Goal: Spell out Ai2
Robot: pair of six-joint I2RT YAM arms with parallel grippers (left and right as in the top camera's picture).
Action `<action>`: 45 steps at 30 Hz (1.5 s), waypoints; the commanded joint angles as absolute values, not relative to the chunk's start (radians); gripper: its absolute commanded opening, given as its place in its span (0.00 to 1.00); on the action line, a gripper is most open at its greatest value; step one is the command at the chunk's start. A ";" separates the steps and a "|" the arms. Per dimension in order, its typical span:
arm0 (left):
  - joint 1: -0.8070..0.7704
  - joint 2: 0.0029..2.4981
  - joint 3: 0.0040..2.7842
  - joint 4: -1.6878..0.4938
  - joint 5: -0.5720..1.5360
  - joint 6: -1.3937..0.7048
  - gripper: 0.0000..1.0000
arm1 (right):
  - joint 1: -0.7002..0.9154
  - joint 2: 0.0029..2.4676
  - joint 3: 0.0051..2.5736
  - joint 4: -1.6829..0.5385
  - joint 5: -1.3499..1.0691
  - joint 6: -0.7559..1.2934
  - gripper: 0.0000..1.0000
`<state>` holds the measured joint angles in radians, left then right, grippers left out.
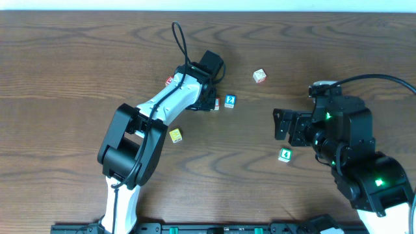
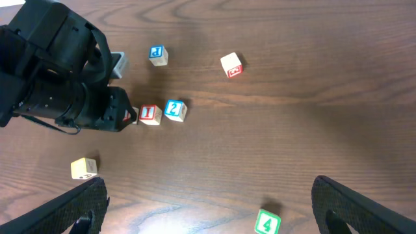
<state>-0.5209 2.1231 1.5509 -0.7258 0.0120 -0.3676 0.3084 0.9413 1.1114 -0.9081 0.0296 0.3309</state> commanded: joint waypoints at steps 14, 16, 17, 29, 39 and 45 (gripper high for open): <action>-0.517 2.134 1.558 -0.735 0.023 -0.434 0.48 | 0.294 0.936 1.136 -0.909 0.025 0.317 0.99; -0.517 2.134 1.558 -0.731 0.023 -0.435 0.53 | 0.294 0.936 1.136 -0.909 0.025 0.317 0.99; -0.517 2.134 1.558 -0.729 0.023 -0.435 0.52 | 0.294 0.936 1.136 -0.909 0.025 0.317 0.99; -0.495 2.134 1.561 -0.674 -0.041 -0.428 0.55 | 0.294 0.938 1.136 -0.909 0.026 0.317 0.99; -0.385 2.130 1.785 -0.755 -0.045 -0.410 0.57 | 0.294 1.154 1.135 -0.866 -0.022 0.310 0.79; -0.365 2.117 1.967 -0.930 0.001 -0.358 0.17 | 0.243 1.419 1.135 -0.724 -0.217 0.293 0.01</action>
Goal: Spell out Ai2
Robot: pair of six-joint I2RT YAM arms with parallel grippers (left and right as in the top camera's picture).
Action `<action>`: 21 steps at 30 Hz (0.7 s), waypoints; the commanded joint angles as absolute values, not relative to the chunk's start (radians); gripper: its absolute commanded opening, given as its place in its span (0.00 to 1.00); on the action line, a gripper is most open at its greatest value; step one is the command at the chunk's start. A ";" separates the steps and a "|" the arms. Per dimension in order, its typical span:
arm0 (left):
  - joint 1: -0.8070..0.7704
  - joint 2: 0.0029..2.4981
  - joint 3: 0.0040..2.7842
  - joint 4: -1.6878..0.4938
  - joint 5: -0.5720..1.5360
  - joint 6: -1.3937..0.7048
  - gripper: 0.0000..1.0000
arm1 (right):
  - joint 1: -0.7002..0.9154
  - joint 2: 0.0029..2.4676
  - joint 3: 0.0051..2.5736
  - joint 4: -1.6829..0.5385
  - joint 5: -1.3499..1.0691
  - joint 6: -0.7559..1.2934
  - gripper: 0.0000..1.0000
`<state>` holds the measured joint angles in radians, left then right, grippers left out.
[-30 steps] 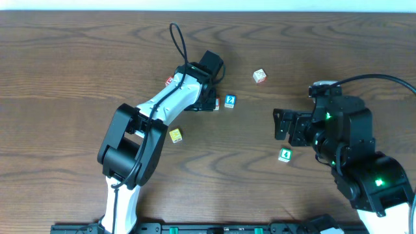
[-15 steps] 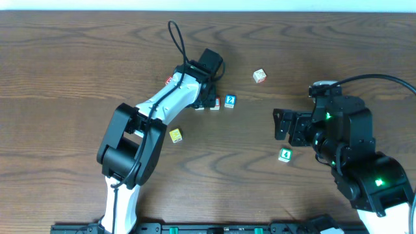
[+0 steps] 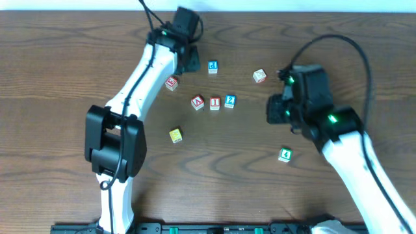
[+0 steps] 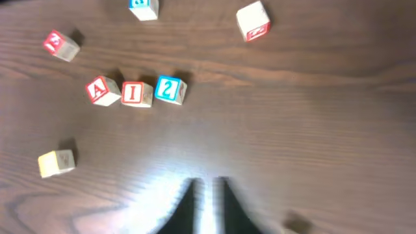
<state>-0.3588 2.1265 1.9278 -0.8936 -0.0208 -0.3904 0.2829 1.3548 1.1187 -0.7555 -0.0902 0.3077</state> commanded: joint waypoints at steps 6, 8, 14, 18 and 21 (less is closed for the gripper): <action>-0.365 2.112 1.932 -0.975 0.062 -0.336 0.06 | 0.183 1.531 1.135 -0.662 -0.334 0.290 0.01; -0.365 2.112 1.890 -0.959 0.060 -0.340 0.06 | 0.175 1.531 1.135 -0.662 -0.334 0.282 0.01; -0.374 2.113 1.740 -0.839 0.109 -0.345 0.06 | 0.175 1.529 1.135 -0.669 -0.350 0.275 0.01; -0.392 2.114 1.671 -0.780 0.115 -0.367 0.06 | 0.175 1.529 1.135 -0.673 -0.350 0.275 0.01; -0.400 2.116 1.637 -0.746 0.129 -0.371 0.06 | 0.175 1.529 1.135 -0.673 -0.352 0.274 0.01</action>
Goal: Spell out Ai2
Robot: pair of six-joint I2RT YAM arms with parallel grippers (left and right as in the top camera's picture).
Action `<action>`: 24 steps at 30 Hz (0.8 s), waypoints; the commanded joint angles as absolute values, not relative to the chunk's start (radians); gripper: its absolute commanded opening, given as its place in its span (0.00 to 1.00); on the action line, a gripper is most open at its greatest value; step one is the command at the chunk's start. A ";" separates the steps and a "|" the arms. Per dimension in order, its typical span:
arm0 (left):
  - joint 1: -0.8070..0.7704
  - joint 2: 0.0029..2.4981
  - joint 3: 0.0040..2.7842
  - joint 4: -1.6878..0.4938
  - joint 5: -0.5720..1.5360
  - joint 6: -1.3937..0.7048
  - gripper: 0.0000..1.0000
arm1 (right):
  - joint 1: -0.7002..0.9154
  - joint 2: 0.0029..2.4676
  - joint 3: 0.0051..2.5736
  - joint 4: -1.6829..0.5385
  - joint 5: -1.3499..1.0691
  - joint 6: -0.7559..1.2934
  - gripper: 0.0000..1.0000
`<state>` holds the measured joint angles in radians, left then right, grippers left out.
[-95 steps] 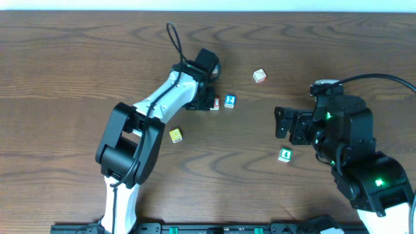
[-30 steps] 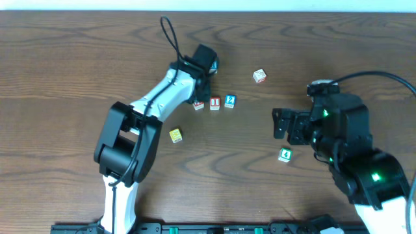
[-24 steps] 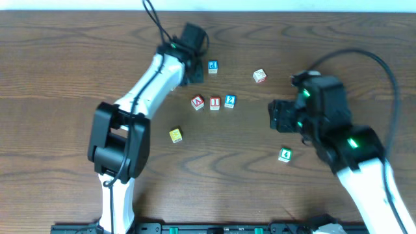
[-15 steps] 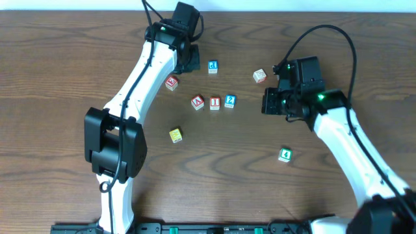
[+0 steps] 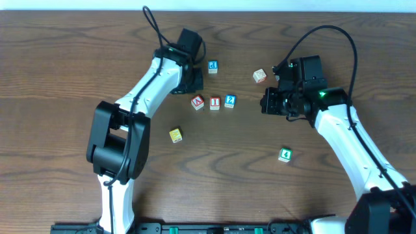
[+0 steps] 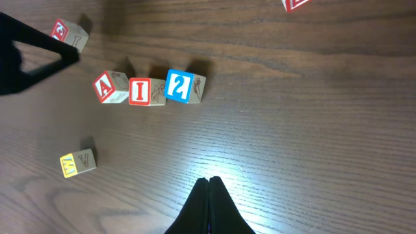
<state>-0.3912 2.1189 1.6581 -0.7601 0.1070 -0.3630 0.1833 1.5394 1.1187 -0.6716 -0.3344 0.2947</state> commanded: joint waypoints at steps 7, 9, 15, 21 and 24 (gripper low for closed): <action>-0.431 2.123 1.602 -0.710 0.123 -0.376 0.06 | 0.175 1.529 1.135 -0.673 -0.352 0.271 0.01; -0.433 2.123 1.591 -0.694 0.119 -0.380 0.06 | 0.175 1.529 1.135 -0.674 -0.352 0.269 0.01; -0.432 2.136 1.583 -0.653 0.089 -0.382 0.06 | 0.175 1.529 1.135 -0.675 -0.368 0.252 0.01; -0.432 2.140 1.583 -0.635 0.045 -0.382 0.06 | 0.175 1.529 1.135 -0.674 -0.368 0.245 0.01; -0.432 2.140 1.583 -0.632 0.033 -0.382 0.06 | 0.175 1.529 1.135 -0.673 -0.368 0.245 0.01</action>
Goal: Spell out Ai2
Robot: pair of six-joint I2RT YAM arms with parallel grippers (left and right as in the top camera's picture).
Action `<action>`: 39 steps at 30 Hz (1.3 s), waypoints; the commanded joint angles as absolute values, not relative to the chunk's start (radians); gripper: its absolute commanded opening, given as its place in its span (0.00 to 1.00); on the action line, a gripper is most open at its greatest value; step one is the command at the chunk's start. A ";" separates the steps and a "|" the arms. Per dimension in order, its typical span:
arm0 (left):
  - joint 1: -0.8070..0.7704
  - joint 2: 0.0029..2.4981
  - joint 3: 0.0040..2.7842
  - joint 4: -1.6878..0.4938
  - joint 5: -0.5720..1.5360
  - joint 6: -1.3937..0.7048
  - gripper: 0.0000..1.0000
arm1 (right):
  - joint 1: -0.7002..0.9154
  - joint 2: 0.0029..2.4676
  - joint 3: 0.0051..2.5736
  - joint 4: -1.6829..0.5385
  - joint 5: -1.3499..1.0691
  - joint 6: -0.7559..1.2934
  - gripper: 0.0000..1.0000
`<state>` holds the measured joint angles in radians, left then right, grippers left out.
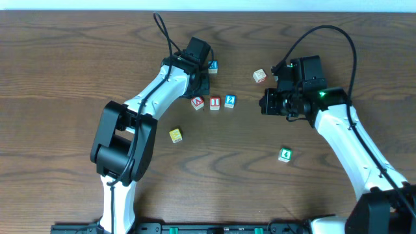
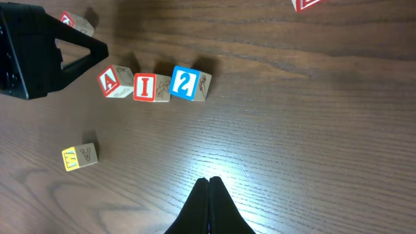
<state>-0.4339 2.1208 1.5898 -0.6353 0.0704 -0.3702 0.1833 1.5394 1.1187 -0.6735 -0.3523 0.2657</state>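
Three blocks lie in a row at mid-table: red A (image 1: 197, 103) (image 2: 116, 81), red I (image 1: 214, 103) (image 2: 151, 87), blue 2 (image 1: 229, 101) (image 2: 188, 83). The A sits slightly turned, touching the I. My left gripper (image 1: 197, 88) (image 2: 104, 49) hangs just behind and left of the A, fingers meeting in a point, holding nothing. Out to the right of the 2, my right gripper (image 1: 265, 104) (image 2: 208, 180) is shut and empty, low over bare wood.
Loose blocks lie around: a blue one (image 1: 212, 66) behind the row, a red one (image 1: 259, 76) at back right, a yellow one (image 1: 175, 135) in front left, a green 4 (image 1: 285, 155) in front right, and another red one (image 2: 77, 23) beyond the left gripper.
My left gripper has shifted a little right and nearer the A block. The right gripper and all blocks stand as before.
First my left gripper was at the left side of the I and 2, with no A in sight, and the right gripper was open near the green 4. Then A, I, 2 lay in a row, the left gripper far back, the right shut. Since then both grippers have flanked the row.
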 commanded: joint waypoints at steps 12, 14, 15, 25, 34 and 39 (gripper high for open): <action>-0.429 2.184 1.583 -0.619 0.042 -0.390 0.06 | 0.175 1.529 1.135 -0.674 -0.368 0.245 0.01; -0.426 2.184 1.586 -0.618 0.056 -0.390 0.06 | 0.175 1.529 1.135 -0.674 -0.368 0.245 0.01; -0.426 2.184 1.586 -0.619 0.063 -0.390 0.06 | 0.175 1.529 1.135 -0.674 -0.368 0.245 0.01; -0.426 2.184 1.586 -0.623 0.080 -0.388 0.06 | 0.175 1.529 1.135 -0.672 -0.367 0.245 0.01; -0.426 2.184 1.586 -0.623 0.125 -0.378 0.06 | 0.175 1.529 1.135 -0.672 -0.366 0.229 0.01; -0.426 2.184 1.586 -0.623 0.125 -0.378 0.05 | 0.175 1.529 1.135 -0.669 -0.366 0.226 0.01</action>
